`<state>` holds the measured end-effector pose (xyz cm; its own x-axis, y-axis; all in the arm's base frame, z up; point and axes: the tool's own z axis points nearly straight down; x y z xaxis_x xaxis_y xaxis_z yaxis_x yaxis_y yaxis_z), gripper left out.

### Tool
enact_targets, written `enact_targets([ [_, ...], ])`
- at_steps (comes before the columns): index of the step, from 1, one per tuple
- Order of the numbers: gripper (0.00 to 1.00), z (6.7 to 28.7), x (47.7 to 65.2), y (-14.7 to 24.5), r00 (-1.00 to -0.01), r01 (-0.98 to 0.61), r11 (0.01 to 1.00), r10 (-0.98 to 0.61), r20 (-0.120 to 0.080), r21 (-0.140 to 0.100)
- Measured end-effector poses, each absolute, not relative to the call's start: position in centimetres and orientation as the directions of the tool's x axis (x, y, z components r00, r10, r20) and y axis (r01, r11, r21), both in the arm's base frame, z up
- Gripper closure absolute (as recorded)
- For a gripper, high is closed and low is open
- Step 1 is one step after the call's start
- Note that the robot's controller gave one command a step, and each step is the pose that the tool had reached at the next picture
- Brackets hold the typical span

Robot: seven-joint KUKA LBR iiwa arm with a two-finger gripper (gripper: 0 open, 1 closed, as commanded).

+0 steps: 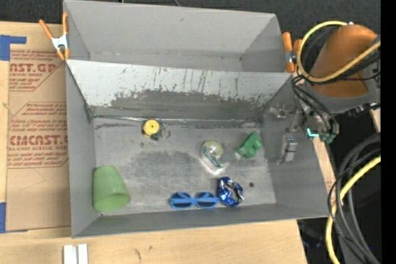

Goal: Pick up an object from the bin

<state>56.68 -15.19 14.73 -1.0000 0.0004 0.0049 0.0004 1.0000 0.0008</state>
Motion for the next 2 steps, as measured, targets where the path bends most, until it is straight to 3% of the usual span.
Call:
enact_targets([
  [1, 0.00, 6.78, 58.54, -13.14, -0.932, -0.363, 0.932, -0.363, 0.001, 0.002],
  [2, 1.00, 6.94, 58.60, -13.22, -0.932, -0.363, 0.932, -0.363, -0.001, 0.000],
])
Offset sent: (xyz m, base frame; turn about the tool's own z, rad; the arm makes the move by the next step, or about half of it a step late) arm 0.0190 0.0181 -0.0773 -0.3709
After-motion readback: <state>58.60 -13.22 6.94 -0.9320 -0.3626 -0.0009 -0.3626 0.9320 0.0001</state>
